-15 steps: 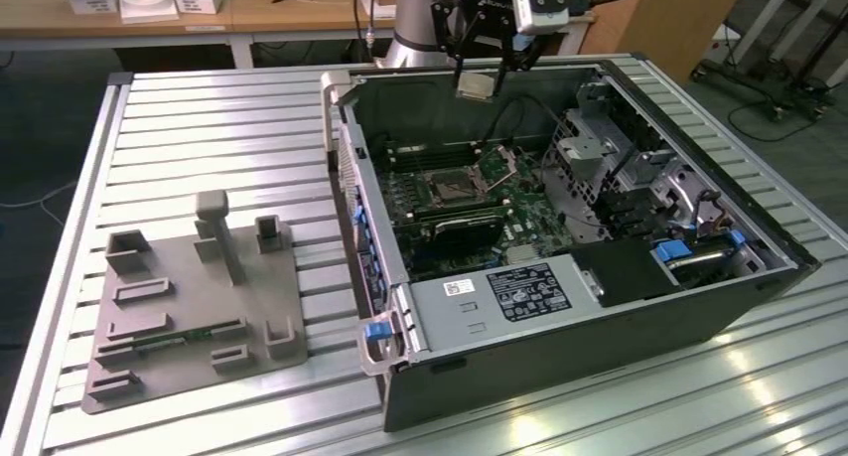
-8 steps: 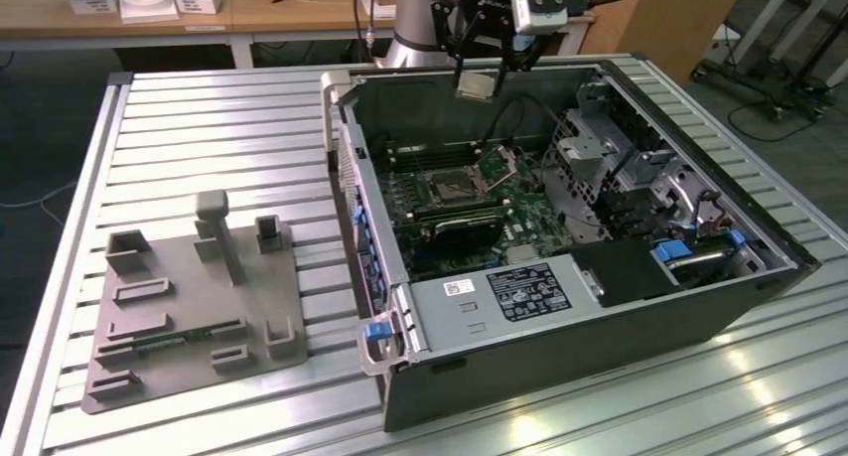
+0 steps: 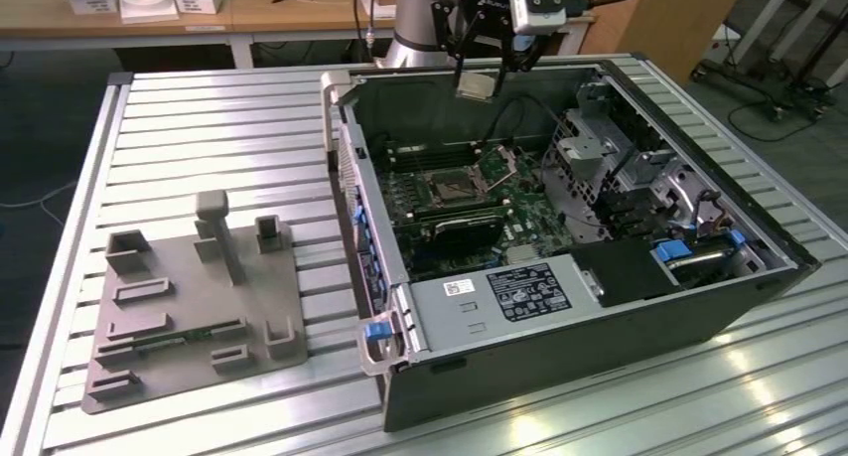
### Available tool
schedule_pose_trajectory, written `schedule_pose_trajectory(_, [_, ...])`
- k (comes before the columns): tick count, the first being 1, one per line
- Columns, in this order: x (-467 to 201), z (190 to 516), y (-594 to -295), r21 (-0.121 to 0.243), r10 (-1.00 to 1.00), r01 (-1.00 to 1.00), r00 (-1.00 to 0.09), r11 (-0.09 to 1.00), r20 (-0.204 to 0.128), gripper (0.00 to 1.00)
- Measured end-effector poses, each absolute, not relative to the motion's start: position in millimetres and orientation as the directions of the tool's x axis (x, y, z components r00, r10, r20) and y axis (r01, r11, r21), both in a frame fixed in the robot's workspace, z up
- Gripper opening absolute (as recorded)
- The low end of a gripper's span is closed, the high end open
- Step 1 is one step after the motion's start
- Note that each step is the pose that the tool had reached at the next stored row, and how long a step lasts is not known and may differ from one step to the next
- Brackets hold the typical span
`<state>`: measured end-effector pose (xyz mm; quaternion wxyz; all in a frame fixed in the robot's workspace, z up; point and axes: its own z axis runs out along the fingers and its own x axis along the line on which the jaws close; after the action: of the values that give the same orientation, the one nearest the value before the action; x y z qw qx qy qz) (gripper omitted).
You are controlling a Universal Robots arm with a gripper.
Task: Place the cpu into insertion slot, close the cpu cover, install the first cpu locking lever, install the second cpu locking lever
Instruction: 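Place the cpu into insertion slot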
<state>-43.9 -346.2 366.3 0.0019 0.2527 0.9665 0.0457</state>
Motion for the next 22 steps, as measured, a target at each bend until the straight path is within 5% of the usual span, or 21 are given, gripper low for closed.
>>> schedule_pose_trajectory(22, [-43.9,366.3,-346.2,0.089,0.515,0.514,-0.857,0.853,0.019,0.54])
